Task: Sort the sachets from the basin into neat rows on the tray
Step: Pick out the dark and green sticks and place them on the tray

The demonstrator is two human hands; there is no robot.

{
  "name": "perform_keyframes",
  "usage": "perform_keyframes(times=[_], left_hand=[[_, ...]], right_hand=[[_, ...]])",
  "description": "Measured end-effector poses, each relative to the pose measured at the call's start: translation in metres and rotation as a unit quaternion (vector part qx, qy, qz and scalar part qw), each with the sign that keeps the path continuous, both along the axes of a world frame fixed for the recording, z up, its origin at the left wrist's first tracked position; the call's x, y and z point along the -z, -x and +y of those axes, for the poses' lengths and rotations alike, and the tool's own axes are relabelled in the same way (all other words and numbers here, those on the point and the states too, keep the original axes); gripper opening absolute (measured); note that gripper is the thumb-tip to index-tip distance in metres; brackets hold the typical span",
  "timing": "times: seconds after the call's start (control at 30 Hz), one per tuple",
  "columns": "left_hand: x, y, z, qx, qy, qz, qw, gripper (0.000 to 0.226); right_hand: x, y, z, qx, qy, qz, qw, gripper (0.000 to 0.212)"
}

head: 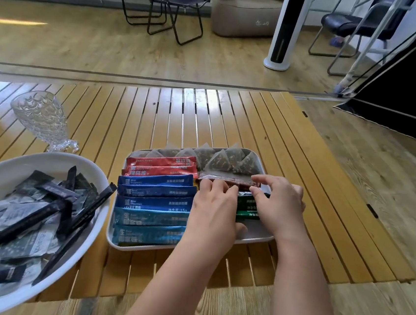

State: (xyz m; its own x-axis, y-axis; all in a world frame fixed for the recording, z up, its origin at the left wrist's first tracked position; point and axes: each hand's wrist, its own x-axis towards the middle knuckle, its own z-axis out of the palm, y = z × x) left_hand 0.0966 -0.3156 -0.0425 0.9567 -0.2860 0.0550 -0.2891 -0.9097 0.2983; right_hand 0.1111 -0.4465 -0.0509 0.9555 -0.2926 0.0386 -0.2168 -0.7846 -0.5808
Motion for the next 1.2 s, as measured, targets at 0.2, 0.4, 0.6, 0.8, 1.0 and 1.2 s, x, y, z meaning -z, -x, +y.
perform_keyframes(times=[0.2, 0.4, 0.6, 0.8, 1.0, 1.2], left_hand=[[0.003, 0.001, -0.002, -0.023, 0.088, 0.018, 0.996, 0.038], [0.003, 0.002, -0.008, -0.04, 0.105, -0.012, 0.994, 0.037], [-0.01, 0.002, 0.003, -0.046, 0.039, -0.008, 0.998, 0.021], [-0.009, 0.0, 0.007, -0.037, -0.009, -0.016, 0.999, 0.019], [-0.007, 0.0, 0.005, -0.004, -0.054, 0.0, 0.999, 0.031], [-0.002, -0.001, 0.008, 0.036, -0.075, 0.025, 0.996, 0.055]], right_hand=[[-0.01, 0.009, -0.007, 0.039, -0.103, -0.056, 0.992, 0.011], [-0.018, 0.021, -0.002, -0.029, -0.102, 0.128, 0.986, 0.018], [-0.008, 0.01, 0.02, -0.036, -0.038, 0.128, 0.99, 0.068], [0.0, -0.003, 0.032, -0.015, -0.058, 0.079, 0.995, 0.061], [0.003, -0.004, 0.036, -0.015, -0.077, 0.073, 0.994, 0.063], [-0.005, 0.001, 0.029, -0.014, -0.083, 0.063, 0.994, 0.059]])
